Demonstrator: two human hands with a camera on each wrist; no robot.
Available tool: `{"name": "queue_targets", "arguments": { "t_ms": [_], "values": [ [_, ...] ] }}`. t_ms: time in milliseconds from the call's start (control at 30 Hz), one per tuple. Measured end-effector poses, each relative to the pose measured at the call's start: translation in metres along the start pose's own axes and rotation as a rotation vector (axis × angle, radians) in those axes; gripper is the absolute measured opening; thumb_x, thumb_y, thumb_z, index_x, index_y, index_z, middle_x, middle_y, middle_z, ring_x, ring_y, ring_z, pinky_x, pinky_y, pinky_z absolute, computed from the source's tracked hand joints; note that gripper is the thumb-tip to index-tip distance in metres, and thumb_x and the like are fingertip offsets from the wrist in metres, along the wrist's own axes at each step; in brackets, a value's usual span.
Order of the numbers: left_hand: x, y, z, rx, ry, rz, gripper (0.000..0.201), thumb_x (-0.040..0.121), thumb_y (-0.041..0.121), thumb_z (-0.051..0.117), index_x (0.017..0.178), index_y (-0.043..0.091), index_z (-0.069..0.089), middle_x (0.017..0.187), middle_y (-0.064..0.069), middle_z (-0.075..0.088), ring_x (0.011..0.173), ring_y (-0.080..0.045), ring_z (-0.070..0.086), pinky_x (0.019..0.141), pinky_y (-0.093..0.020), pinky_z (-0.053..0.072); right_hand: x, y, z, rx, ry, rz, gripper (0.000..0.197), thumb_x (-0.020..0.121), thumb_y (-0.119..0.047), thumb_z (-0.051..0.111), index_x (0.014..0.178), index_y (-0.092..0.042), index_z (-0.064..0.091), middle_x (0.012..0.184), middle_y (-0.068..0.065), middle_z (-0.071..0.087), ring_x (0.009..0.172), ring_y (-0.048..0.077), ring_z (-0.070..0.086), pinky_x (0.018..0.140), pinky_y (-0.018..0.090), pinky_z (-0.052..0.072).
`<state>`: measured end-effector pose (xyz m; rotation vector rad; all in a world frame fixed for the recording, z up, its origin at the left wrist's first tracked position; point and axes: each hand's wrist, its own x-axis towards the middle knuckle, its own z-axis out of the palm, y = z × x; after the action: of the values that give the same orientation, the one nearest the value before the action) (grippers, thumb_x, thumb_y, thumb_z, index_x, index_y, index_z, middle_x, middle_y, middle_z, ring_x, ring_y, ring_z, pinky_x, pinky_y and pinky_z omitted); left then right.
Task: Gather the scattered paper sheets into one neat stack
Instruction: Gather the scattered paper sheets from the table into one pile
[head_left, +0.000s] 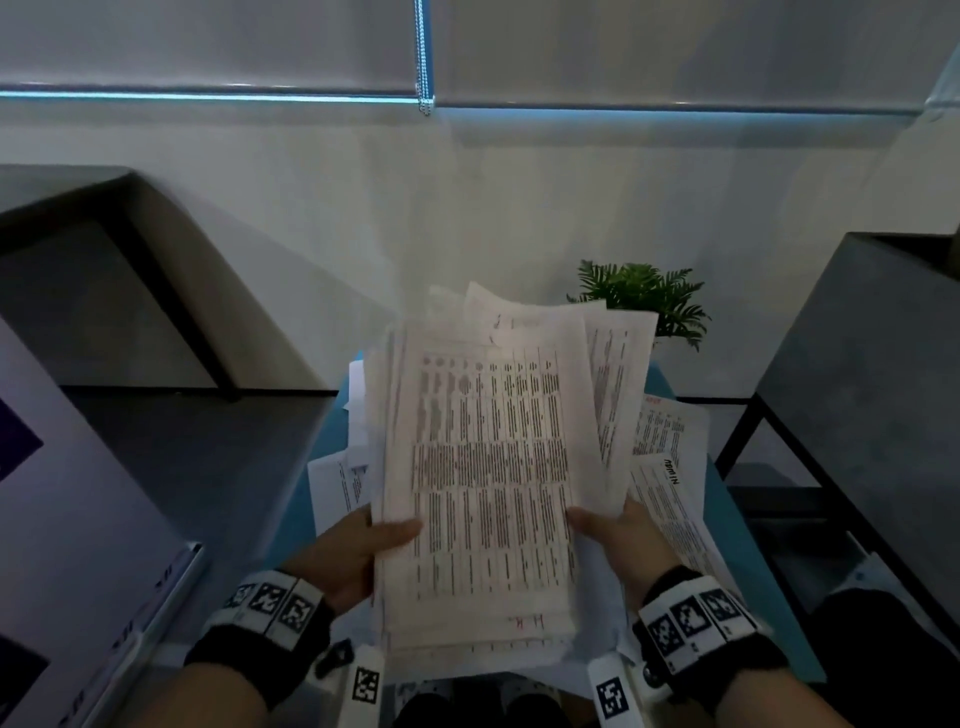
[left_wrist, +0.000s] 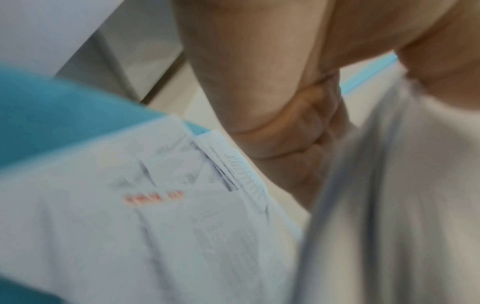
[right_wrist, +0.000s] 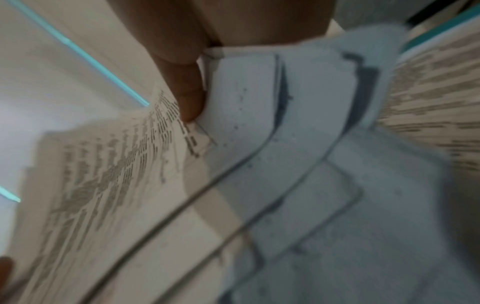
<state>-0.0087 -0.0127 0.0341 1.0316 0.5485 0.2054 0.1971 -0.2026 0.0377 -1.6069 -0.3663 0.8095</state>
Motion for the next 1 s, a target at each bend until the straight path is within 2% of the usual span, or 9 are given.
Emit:
{"name": "queue_targets", "arguments": {
  "t_ms": [100, 167, 333, 433, 567, 667, 800, 900, 1000],
  "values": [
    [0.005, -0.011, 0.0, 0.179, 0.207, 0.049, 0.105, 0.024, 0.04, 0.096, 0.117, 0.004, 0.063, 0.111, -0.017, 0.07, 0.105, -0.035, 0.065, 0.095, -0.055, 0.047, 0.001, -0.01, 0.007, -0.075, -0.038, -0.071, 0.023, 0.089, -0.013, 0.059, 0.112, -0.017, 0.06, 0.109, 0.004, 0.068, 0.105, 0.024, 0.061, 0.099, 0.042, 0.046],
    [0.007, -0.013, -0.004, 0.19, 0.347, 0.089, 0.096, 0.027, 0.041, 0.095, 0.112, 0.008, 0.066, 0.105, -0.015, 0.072, 0.101, -0.035, 0.066, 0.093, -0.053, 0.049, 0.005, -0.01, 0.009, -0.141, -0.088, -0.1, 0.022, 0.093, -0.023, 0.053, 0.115, -0.021, 0.056, 0.115, 0.001, 0.065, 0.104, 0.018, 0.061, 0.097, 0.039, 0.047],
    [0.001, -0.01, -0.033, 0.171, 0.706, 0.137, 0.039, 0.08, 0.007, 0.071, 0.116, 0.003, 0.06, 0.113, -0.02, 0.065, 0.096, -0.033, 0.062, 0.092, -0.051, 0.047, 0.03, 0.015, -0.025, -0.314, 0.214, 0.127, 0.054, 0.089, -0.025, 0.06, 0.136, -0.01, 0.037, 0.133, 0.013, 0.047, 0.116, 0.031, 0.05, 0.085, 0.037, 0.048],
    [-0.01, -0.003, -0.047, 0.137, 0.751, 0.172, 0.04, 0.086, -0.003, 0.061, 0.125, -0.001, 0.054, 0.12, -0.022, 0.06, 0.096, -0.028, 0.056, 0.088, -0.042, 0.043, 0.046, 0.036, -0.044, -0.2, 0.334, 0.308, 0.07, 0.082, -0.013, 0.067, 0.14, -0.01, 0.029, 0.138, 0.02, 0.043, 0.118, 0.034, 0.048, 0.096, 0.042, 0.044],
    [-0.018, 0.0, -0.058, 0.109, 0.793, 0.165, 0.042, 0.088, -0.002, 0.058, 0.129, -0.005, 0.05, 0.128, -0.026, 0.055, 0.098, -0.026, 0.053, 0.09, -0.038, 0.038, 0.055, 0.052, -0.044, -0.118, 0.278, 0.407, 0.077, 0.076, -0.007, 0.072, 0.14, -0.007, 0.028, 0.127, 0.026, 0.051, 0.098, 0.033, 0.057, 0.068, 0.035, 0.05],
    [-0.019, -0.002, -0.057, 0.108, 0.804, 0.157, 0.042, 0.088, -0.002, 0.058, 0.129, -0.006, 0.05, 0.128, -0.027, 0.054, 0.098, -0.026, 0.053, 0.09, -0.039, 0.039, 0.057, 0.054, -0.036, -0.199, 0.23, 0.392, 0.072, 0.066, -0.007, 0.081, 0.127, 0.003, 0.045, 0.112, 0.025, 0.062, 0.082, 0.032, 0.063, 0.058, 0.033, 0.055],
    [-0.018, -0.003, -0.057, 0.104, 0.788, 0.14, 0.042, 0.088, -0.001, 0.058, 0.129, -0.005, 0.05, 0.129, -0.026, 0.055, 0.1, -0.027, 0.053, 0.091, -0.041, 0.04, 0.053, 0.049, -0.027, -0.32, 0.151, 0.387, 0.05, 0.069, 0.003, 0.076, 0.116, 0.007, 0.058, 0.111, 0.024, 0.065, 0.092, 0.034, 0.064, 0.089, 0.045, 0.052],
    [-0.02, -0.002, -0.055, 0.116, 0.782, 0.142, 0.041, 0.088, -0.002, 0.058, 0.128, -0.004, 0.051, 0.126, -0.025, 0.057, 0.099, -0.028, 0.054, 0.09, -0.041, 0.04, 0.045, 0.035, -0.031, -0.403, 0.232, 0.333, 0.036, 0.084, -0.001, 0.063, 0.119, 0.009, 0.056, 0.12, 0.023, 0.059, 0.102, 0.034, 0.058, 0.088, 0.032, 0.044],
    [-0.02, -0.001, -0.054, 0.119, 0.804, 0.152, 0.042, 0.087, -0.001, 0.059, 0.128, -0.004, 0.051, 0.128, -0.025, 0.056, 0.106, -0.033, 0.055, 0.09, -0.041, 0.039, 0.045, 0.027, -0.046, -0.451, 0.401, 0.267, 0.04, 0.09, -0.009, 0.056, 0.126, 0.008, 0.051, 0.131, 0.022, 0.053, 0.117, 0.035, 0.052, 0.094, 0.033, 0.041]
  ]
}}
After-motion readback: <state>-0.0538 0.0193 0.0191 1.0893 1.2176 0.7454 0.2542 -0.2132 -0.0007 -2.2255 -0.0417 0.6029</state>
